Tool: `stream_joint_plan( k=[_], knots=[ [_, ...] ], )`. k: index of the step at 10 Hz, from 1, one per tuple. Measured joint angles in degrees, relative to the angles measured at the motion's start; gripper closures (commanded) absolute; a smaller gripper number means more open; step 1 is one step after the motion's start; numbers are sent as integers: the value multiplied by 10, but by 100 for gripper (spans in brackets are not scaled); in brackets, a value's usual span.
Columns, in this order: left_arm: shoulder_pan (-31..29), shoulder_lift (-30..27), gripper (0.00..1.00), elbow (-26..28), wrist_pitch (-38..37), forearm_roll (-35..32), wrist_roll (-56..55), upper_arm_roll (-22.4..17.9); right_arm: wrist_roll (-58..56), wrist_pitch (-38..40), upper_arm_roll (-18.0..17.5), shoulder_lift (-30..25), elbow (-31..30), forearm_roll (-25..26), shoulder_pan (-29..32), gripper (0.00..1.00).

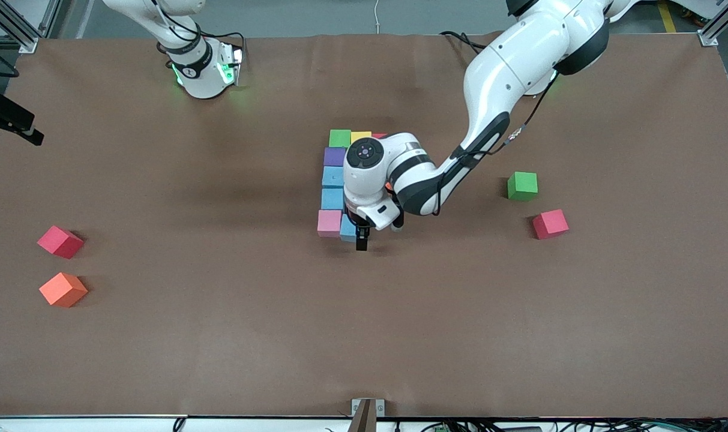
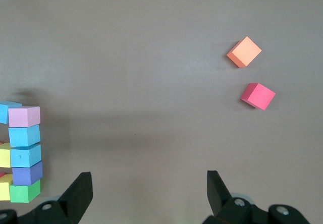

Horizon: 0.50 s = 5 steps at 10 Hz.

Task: Arrange 11 blocks into digit 3
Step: 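Lower the blue cube beside pink and open the left gripper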

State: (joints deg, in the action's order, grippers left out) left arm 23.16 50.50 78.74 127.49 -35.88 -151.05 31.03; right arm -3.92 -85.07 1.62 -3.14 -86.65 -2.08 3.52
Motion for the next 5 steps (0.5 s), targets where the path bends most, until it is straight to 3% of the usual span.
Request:
stream_joint_plan(
  k=[2,5],
  knots=[
    [-18,-40,0,5,-46,1,15,3,0,-1,-1,0,0,0,0,0],
    [-107,-96,0,79,-57,1,86,42,0,-2,0,0,0,0,0,0]
  ],
)
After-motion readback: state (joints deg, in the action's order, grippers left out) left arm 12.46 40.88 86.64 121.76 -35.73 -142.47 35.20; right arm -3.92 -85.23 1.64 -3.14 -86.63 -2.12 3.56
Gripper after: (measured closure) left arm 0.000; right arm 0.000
